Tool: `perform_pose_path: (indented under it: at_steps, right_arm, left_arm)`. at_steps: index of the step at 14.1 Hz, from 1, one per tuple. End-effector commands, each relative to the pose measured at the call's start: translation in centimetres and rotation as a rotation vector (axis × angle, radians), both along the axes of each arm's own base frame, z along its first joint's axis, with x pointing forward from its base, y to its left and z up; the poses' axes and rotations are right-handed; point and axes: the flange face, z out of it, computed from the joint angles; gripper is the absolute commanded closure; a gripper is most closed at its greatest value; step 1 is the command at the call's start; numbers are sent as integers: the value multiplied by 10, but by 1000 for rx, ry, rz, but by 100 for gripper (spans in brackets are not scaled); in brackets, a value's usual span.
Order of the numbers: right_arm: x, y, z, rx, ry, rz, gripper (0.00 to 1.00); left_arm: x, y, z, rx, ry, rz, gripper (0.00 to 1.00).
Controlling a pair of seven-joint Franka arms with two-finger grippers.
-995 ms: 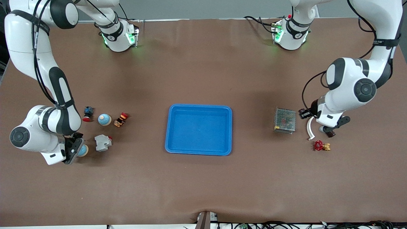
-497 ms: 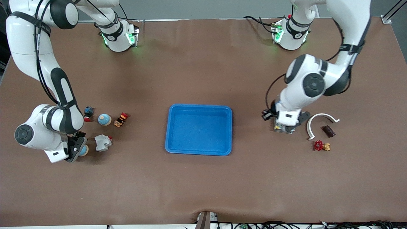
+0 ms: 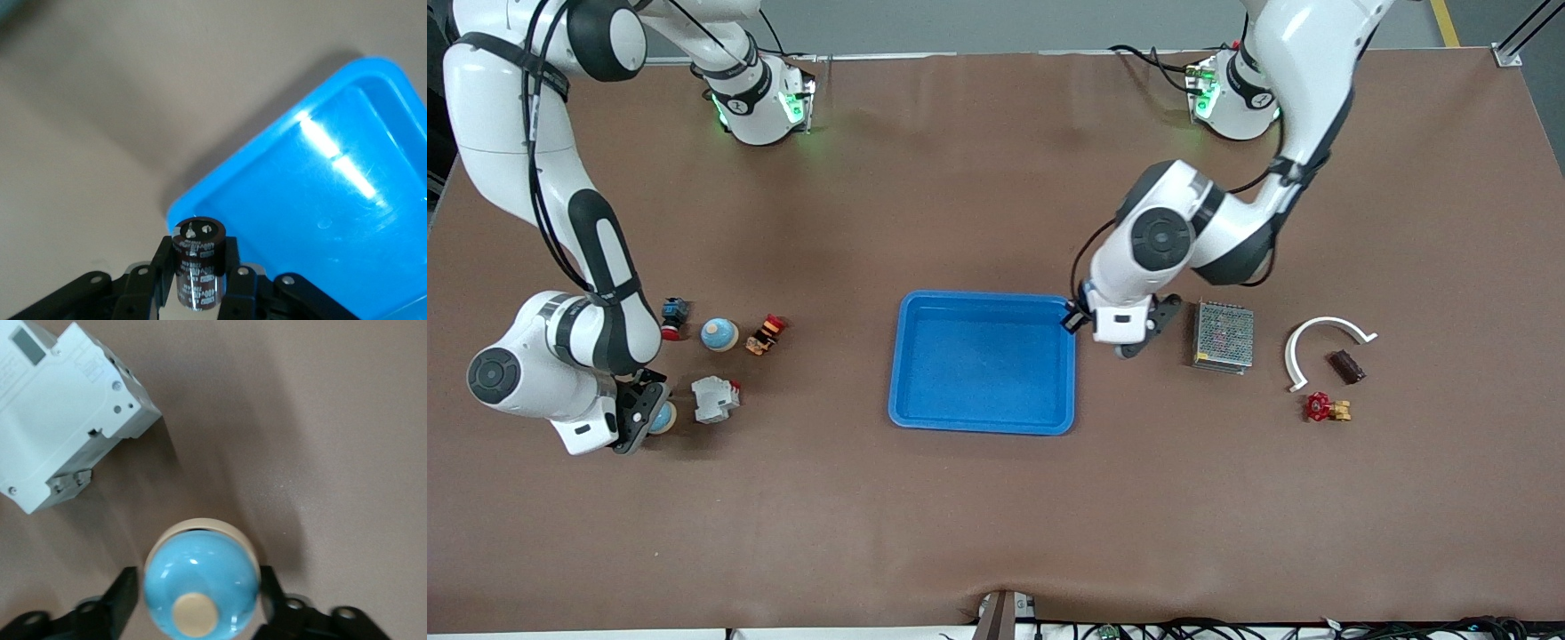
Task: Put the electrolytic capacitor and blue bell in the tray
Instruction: 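Carry the capacitor into the tray with the left gripper while the right lifts the bell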
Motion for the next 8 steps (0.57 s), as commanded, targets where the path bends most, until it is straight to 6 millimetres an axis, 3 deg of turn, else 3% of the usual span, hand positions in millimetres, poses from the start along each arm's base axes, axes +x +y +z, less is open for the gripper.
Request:
perform_pose_path:
  at_steps: [1,5,8]
  right_arm:
    - [-2,-1,-1,26,-8,-2,56]
    - [2,1,6,26,-17,-3,61]
    - [14,10,34,32,-26,-1,62]
  left_arm:
    - [8,-40,-25,28,2,65,100]
    - [4,-51,-47,39,16,119,100]
    - [7,-54,-64,13,10,166,100]
